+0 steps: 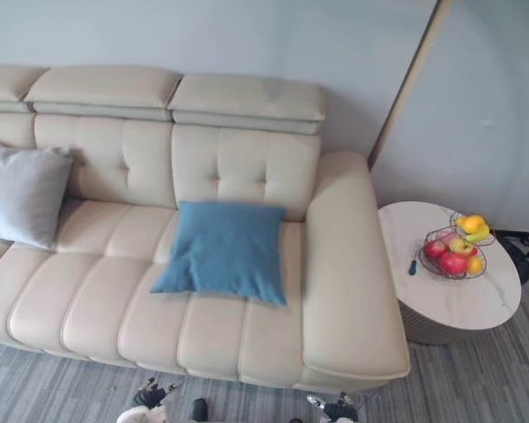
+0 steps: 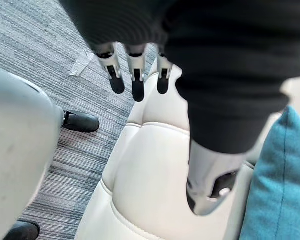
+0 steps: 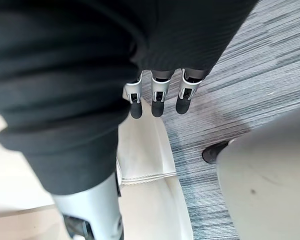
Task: Pick up cushions and gather them together orderly.
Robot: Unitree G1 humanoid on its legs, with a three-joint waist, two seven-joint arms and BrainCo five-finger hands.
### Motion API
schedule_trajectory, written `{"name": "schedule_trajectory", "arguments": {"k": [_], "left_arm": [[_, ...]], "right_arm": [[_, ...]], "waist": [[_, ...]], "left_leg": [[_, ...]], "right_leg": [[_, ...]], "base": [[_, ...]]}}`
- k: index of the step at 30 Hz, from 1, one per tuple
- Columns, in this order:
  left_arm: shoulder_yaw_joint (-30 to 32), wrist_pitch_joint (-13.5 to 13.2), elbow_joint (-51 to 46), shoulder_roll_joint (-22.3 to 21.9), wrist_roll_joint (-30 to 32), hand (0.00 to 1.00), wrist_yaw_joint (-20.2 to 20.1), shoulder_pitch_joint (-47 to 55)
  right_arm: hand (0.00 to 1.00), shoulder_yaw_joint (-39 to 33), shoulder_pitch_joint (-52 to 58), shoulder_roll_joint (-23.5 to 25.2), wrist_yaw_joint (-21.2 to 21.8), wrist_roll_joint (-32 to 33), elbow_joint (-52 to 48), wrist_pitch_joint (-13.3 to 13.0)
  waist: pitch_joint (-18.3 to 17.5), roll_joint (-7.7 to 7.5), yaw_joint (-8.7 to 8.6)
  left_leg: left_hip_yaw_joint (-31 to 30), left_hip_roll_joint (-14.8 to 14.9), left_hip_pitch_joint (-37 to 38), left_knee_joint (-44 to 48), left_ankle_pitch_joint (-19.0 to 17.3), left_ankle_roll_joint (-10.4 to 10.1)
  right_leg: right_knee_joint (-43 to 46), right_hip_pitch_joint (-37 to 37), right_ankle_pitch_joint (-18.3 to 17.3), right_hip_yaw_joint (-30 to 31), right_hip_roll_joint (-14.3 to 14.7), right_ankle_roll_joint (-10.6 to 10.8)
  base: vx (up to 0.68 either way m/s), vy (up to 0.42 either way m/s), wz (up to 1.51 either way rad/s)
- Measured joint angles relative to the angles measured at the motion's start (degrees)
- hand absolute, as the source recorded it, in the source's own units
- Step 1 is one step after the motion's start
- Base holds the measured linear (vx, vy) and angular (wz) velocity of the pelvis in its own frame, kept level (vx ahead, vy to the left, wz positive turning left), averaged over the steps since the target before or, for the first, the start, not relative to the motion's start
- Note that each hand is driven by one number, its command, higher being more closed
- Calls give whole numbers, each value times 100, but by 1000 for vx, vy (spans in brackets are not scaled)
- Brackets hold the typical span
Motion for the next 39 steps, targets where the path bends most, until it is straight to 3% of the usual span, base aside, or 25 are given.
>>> {"name": "schedule_trajectory", "arguments": {"k": [14, 18, 21, 22, 23, 24, 25, 26, 27, 29, 30, 31, 33, 35, 37, 39], "left_arm": [[-215, 87, 109, 107, 225, 0, 1, -17], [-243, 86, 97, 150, 224, 0, 21, -205], [-322, 87, -89, 247, 209, 0, 56, -572], [-318, 88, -164, 224, 209, 0, 64, -605], [-280, 80, -307, 138, 196, 0, 93, -606], [-237, 70, -385, 83, 190, 0, 122, -672], [-235, 66, -508, 64, 158, 0, 136, -695], [-235, 66, -515, 63, 156, 0, 137, -695], [-204, 63, -574, 66, 98, 0, 144, -643], [-80, 35, -582, 65, 97, 0, 159, -523], [2, 48, -571, 17, 95, 0, 170, -476], [-1, 69, -567, -56, 96, 0, 169, -383], [-12, 90, -493, -187, 95, 0, 179, -266], [-143, 91, -461, -241, 95, 0, 175, -237], [-202, 86, -528, -233, 95, 0, 172, -208], [-205, 87, -536, -217, 96, 0, 173, -204]], "right_arm": [[0, 9, -229, -53, -4, -102, 236, 63], [0, 417, -560, -16, -51, -108, -130, 61], [0, 686, -830, 60, -87, -221, -409, 64], [0, 715, -835, 49, -96, -225, -469, 68], [0, 727, -930, 29, -110, -235, -626, 58], [0, 741, -947, 32, -121, -259, -703, 60], [0, 748, -902, 38, -130, -284, -736, 60], [0, 750, -897, 39, -130, -288, -736, 60], [0, 831, -882, 42, -127, -335, -723, 60], [0, 981, -913, 63, -129, -461, -717, 60], [0, 990, -973, 56, -154, -562, -701, 60], [0, 991, -1028, 10, -199, -577, -697, 62], [0, 1033, -1144, -16, -291, -597, -697, 64], [0, 1037, -1019, -66, -349, -599, -672, 103], [0, 999, -974, -99, -412, -597, -504, 162], [0, 975, -926, -103, -451, -597, -487, 172]], "waist": [[48, -42, -25], [190, -104, 52], [435, -250, 59], [452, -223, 70], [482, -71, 110], [535, -8, 92], [521, -75, 71], [517, -83, 73], [483, -146, 108], [458, -183, 167], [443, -177, 263], [431, -45, 388], [482, 262, 431], [493, 424, 321], [494, 325, 300], [491, 259, 261]], "left_leg": [[158, -48, 283, -2, -64, 22], [762, 12, 29, 156, -154, 19], [965, 277, -665, 1121, -527, 152], [993, 358, -763, 1307, -581, 212], [1074, 636, -881, 1425, -600, 251], [1074, 677, -916, 1504, -576, 225], [944, 587, -914, 1665, -571, 236], [934, 578, -920, 1680, -571, 237], [838, 508, -990, 1860, -566, 237], [716, 504, -1188, 2131, -535, 187], [628, 588, -1384, 2271, -432, 96], [618, 691, -1466, 2204, -295, 20], [558, 956, -1550, 1941, 88, 45], [548, 1053, -1494, 1573, 556, 144], [513, 983, -1381, 1513, 47, -61], [247, 685, -1438, 2375, -42, -28]], "right_leg": [[-54, 198, 35, 173, -49, 29], [-52, -365, 367, 775, 20, 83], [69, -812, 815, 687, 151, 139], [80, -885, 976, 615, 201, 174], [60, -930, 1168, 463, 298, 167], [1109, -1152, 598, 157, 261, -36], [2485, -1215, -104, -80, 26, -84], [2574, -1210, -138, -86, 5, -74], [3441, -1049, -482, -92, -236, 42], [3756, -692, -795, -58, -384, 157], [3222, -502, -1302, -148, -266, 154], [2799, -396, -1501, -333, -170, 84], [2220, -208, -1646, -586, 164, -157], [2383, -260, -1578, -866, 318, -243], [2449, -312, -1614, -1111, 181, -590], [2393, -390, -1494, -1116, 15, -597]], "base": [[-13, 4, -5], [-71, 22, -78], [-123, -15, -50], [-157, -21, -54], [-118, -13, -38], [-136, -36, -1], [-83, -42, 27], [-112, -96, 54], [-138, -156, 48], [-185, -221, 42], [-247, -304, 5], [-268, -306, -14], [-335, -273, 0], [-374, -200, 56], [-357, -90, 29], [-285, 1, 12]]}}
